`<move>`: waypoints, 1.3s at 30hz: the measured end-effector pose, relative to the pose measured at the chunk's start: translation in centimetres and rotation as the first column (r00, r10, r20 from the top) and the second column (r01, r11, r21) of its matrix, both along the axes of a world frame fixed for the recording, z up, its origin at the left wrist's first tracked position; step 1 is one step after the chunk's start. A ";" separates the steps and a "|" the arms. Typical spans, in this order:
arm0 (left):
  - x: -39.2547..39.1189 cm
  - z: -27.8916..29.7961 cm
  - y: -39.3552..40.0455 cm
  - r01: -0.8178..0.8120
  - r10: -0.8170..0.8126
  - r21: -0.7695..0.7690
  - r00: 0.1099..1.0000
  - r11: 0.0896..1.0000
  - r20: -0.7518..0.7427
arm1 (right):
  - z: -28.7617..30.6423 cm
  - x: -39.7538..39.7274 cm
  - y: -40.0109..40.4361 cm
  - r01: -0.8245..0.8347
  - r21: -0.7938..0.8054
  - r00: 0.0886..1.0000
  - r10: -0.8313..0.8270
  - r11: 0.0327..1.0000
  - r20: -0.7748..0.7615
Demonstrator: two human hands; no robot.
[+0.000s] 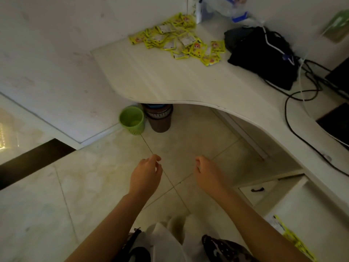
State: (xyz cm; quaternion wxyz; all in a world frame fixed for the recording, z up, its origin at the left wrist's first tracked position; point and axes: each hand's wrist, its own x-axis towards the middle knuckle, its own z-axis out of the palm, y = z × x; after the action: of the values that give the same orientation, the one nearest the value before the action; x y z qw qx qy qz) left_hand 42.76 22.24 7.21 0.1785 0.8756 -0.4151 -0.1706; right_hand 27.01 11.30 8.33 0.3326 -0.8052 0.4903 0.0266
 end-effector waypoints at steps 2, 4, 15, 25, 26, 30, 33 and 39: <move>2.0 0.3 -1.4 -0.001 0.001 -0.016 1.000 1.000 0.000 | 0.2 2.1 -1.4 -0.013 -0.010 1.000 0.013 1.000 0.022; 3.9 0.5 -3.2 -0.013 0.013 -0.026 1.000 1.000 -0.010 | 0.4 4.1 -3.3 -0.015 -0.020 0.999 0.016 1.000 0.037; 11.7 2.1 -16.8 -0.113 0.113 -0.089 0.994 0.990 -0.004 | 1.5 13.6 -17.6 -0.104 -0.049 0.993 0.106 0.993 0.051; 18.6 1.6 -26.4 -0.146 0.142 -0.086 0.988 0.986 -0.055 | 3.1 21.3 -30.0 -0.191 -0.107 0.980 0.196 0.976 0.038; 19.5 1.5 -27.3 -0.145 0.141 -0.084 0.988 0.986 -0.056 | 3.1 22.0 -31.1 -0.188 -0.111 0.980 0.193 0.976 0.036; 23.8 1.2 -31.1 -0.139 0.135 -0.074 0.989 0.988 -0.061 | 3.0 25.3 -35.0 -0.164 -0.098 0.986 0.167 0.982 0.026; 27.6 1.1 -34.2 -0.113 0.108 -0.062 0.992 0.992 -0.068 | 2.8 27.9 -37.7 -0.144 -0.096 0.989 0.147 0.985 0.025; 34.5 1.2 -40.2 -0.076 0.073 -0.032 0.993 0.997 -0.096 | 2.2 32.6 -42.6 -0.075 -0.098 0.997 0.074 0.992 -0.007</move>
State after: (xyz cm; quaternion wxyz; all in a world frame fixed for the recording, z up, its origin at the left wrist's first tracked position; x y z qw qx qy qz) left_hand 77.22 -17.91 8.37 0.2200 0.8780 -0.3763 -0.1978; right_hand 59.65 -31.26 10.57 0.2907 -0.8382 0.4611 0.0162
